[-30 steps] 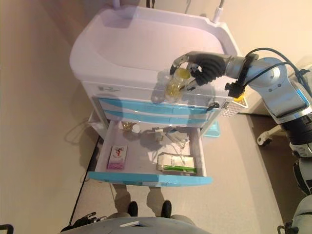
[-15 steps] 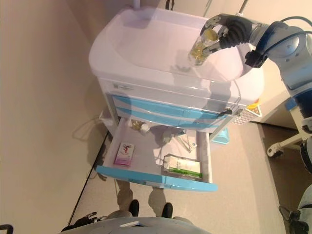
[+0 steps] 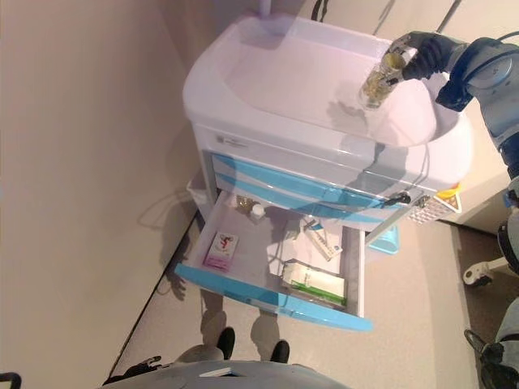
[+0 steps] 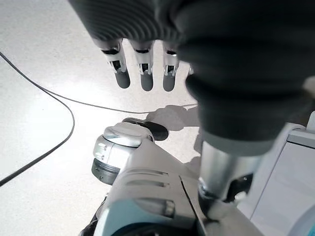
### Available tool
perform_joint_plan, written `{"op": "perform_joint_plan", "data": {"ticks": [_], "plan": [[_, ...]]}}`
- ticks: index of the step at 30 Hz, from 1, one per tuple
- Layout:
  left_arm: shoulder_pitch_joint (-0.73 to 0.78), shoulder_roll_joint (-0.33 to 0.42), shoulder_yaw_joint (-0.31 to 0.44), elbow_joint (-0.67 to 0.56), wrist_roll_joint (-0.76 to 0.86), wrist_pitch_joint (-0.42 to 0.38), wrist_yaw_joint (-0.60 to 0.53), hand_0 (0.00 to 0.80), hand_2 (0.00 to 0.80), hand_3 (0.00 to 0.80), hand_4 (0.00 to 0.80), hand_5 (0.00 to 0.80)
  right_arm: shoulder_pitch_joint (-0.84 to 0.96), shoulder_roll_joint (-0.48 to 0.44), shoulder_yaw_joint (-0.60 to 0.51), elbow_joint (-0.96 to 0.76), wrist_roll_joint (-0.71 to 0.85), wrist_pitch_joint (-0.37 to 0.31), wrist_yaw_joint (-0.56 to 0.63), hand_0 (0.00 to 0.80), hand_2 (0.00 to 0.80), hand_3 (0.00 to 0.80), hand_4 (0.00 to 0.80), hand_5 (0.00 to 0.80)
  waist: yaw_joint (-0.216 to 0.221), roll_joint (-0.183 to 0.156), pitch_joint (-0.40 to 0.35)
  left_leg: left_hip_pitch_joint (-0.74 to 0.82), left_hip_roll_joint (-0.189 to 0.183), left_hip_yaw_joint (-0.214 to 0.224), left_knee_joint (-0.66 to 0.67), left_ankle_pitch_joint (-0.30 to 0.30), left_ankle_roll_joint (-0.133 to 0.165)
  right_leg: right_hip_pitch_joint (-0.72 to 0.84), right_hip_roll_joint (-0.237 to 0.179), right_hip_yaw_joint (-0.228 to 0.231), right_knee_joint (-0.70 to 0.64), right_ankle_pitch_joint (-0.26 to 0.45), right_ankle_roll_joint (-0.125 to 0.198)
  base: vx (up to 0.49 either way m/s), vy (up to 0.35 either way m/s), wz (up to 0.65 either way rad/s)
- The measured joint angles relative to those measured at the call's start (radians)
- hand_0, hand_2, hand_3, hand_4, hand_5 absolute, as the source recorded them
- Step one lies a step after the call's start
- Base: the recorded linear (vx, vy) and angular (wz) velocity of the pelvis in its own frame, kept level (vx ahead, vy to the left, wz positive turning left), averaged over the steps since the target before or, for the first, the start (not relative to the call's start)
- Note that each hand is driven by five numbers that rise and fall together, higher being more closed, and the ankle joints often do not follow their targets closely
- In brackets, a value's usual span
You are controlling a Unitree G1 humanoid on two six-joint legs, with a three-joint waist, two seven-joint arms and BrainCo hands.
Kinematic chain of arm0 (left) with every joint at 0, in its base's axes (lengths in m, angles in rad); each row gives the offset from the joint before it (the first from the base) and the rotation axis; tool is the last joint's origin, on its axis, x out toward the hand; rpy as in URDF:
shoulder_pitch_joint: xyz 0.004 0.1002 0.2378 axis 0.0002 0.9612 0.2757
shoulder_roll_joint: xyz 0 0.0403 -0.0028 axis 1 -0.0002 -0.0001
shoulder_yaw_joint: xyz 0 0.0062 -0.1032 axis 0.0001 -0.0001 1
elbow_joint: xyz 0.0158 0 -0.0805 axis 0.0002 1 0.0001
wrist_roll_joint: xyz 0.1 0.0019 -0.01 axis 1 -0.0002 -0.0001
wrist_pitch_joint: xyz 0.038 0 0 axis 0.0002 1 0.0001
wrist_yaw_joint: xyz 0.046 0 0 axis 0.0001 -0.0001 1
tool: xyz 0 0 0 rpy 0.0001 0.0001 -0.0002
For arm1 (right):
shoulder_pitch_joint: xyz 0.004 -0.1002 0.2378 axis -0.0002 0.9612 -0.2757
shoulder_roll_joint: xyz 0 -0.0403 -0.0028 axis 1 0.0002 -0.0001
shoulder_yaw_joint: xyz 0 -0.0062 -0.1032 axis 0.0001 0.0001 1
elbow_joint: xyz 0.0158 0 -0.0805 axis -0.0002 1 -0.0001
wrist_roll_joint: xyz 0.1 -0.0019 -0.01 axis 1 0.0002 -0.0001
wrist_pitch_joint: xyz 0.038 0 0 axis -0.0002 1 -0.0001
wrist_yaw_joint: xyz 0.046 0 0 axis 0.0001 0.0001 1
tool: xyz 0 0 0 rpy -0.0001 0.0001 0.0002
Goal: Open the drawer and pick up the medicine
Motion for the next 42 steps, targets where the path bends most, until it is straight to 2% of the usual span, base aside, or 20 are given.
{"op": "perform_joint_plan", "data": {"ticks": [4, 11, 15, 18, 25, 37, 38, 39, 40, 41, 42], "plan": [[0.0, 0.0, -0.01, 0.0, 0.0, 0.0, 0.0, 0.0, 0.0, 0.0, 0.0, 0.0, 0.0, 0.0, 0.0, 0.053, -0.021, -0.004, -0.028, 0.8, 0.8, 0.8, 0.8, 0.8, 0.008, 0.001, 0.001, -0.004, -0.003, -0.017, 0.0, 0.002, 0.001, 0.0, -0.002, -0.006, 0.0, -0.002, -0.001, 0.013, 0.002, 0.09], [-0.002, 0.002, -0.02, 0.0, 0.0, 0.0, -0.009, 0.0, 0.0, 0.0, 0.0, 0.0, 0.0, 0.0, -0.006, 0.118, -0.063, -0.077, -0.123, 0.8, 0.8, 0.8, 0.8, 0.8, 0.023, 0.016, 0.014, -0.012, -0.012, -0.035, 0.0, 0.005, 0.005, 0.001, -0.012, -0.028, 0.0, -0.007, 0.006, 0.007, 0.0, 0.09], [-0.002, 0.005, -0.038, -0.001, 0.0, 0.0, -0.02, 0.0, 0.0, 0.0, 0.0, 0.0, 0.001, 0.002, -0.007, 0.123, -0.138, -0.13, -0.199, 0.8, 0.8, 0.8, 0.8, 0.8, 0.033, 0.021, 0.023, -0.013, -0.013, -0.036, 0.0, 0.012, 0.014, 0.001, -0.013, -0.031, 0.0, -0.006, 0.005, -0.021, 0.006, 0.05], [-0.004, 0.006, -0.039, -0.003, 0.0, 0.0, -0.02, 0.0, 0.0, 0.0, 0.0, 0.0, 0.001, 0.007, -0.007, 0.109, -0.178, -0.138, -0.229, 0.8, 0.8, 0.8, 0.8, 0.8, 0.033, 0.022, 0.034, -0.013, -0.014, -0.036, 0.0, 0.012, 0.015, 0.001, -0.013, -0.03, 0.0, -0.006, 0.005, 0.0, 0.0, 0.0], [-0.006, 0.006, -0.039, -0.021, 0.0, -0.001, -0.022, 0.0, 0.0, 0.0, 0.0, 0.0, 0.009, 0.009, -0.007, 0.1, -0.197, -0.133, -0.22, 0.8, 0.8, 0.8, 0.8, 0.8, 0.031, 0.023, 0.046, -0.013, -0.014, -0.036, 0.0, 0.013, 0.015, 0.001, -0.013, -0.03, 0.0, -0.006, 0.005, 0.0, 0.0, 0.0], [-0.012, 0.007, -0.039, -0.028, 0.0, -0.001, -0.03, 0.0, 0.0, 0.0, 0.0, 0.0, 0.021, 0.036, -0.055, 0.156, -0.165, -0.13, -0.097, 0.8, 0.8, 0.8, 0.8, 0.8, 0.031, 0.023, 0.046, -0.01, -0.013, -0.036, 0.0, 0.014, 0.014, 0.004, -0.014, -0.031, 0.0, -0.006, 0.005, 0.0, 0.0, 0.0], [-0.012, 0.007, -0.039, -0.028, 0.0, -0.001, -0.03, 0.0, 0.0, 0.0, 0.0, 0.0, 0.021, 0.036, -0.056, 0.159, -0.164, -0.13, -0.096, 0.74, 0.74, 0.74, 0.74, 0.74, 0.031, 0.023, 0.046, -0.01, -0.013, -0.036, 0.0, 0.014, 0.014, 0.005, -0.014, -0.031, 0.0, -0.006, 0.005, 0.0, 0.0, 0.0], [-0.012, 0.007, -0.038, -0.028, 0.0, -0.001, -0.03, 0.0, 0.0, 0.0, 0.0, 0.0, 0.021, 0.036, -0.056, 0.162, -0.164, -0.13, -0.095, 0.536, 0.536, 0.536, 0.536, 0.536, 0.032, 0.023, 0.046, -0.01, -0.013, -0.036, 0.0, 0.014, 0.014, 0.005, -0.014, -0.031, 0.0, -0.006, 0.005, 0.0, 0.0, 0.0], [-0.012, 0.007, -0.039, -0.028, 0.0, -0.001, -0.03, 0.0, 0.0, 0.0, 0.0, 0.0, 0.021, 0.036, -0.057, 0.163, -0.163, -0.128, -0.094, 0.245, 0.245, 0.245, 0.245, 0.245, 0.033, 0.023, 0.046, -0.009, -0.013, -0.036, 0.0, 0.014, 0.014, 0.005, -0.014, -0.031, 0.0, -0.006, 0.005, 0.0, 0.0, 0.0], [-0.013, 0.007, -0.039, -0.028, 0.0, -0.001, -0.03, 0.0, 0.0, 0.0, 0.0, 0.0, 0.021, 0.036, -0.058, 0.164, -0.162, -0.127, -0.093, 0.0, 0.0, 0.0, 0.0, 0.0, 0.034, 0.023, 0.046, -0.009, -0.013, -0.035, 0.0, 0.014, 0.014, 0.005, -0.014, -0.031, 0.0, -0.006, 0.005, 0.0, 0.0, 0.0], [-0.013, 0.007, -0.039, -0.028, 0.0, -0.001, -0.031, 0.0, 0.0, 0.0, 0.0, 0.0, 0.021, 0.036, -0.064, 0.167, -0.162, -0.127, -0.091, 0.0, 0.0, 0.0, 0.0, 0.0, 0.035, 0.023, 0.046, -0.008, -0.013, -0.035, 0.0, 0.014, 0.014, 0.006, -0.014, -0.031, 0.0, -0.006, 0.005, 0.0, 0.0, 0.0]]}}
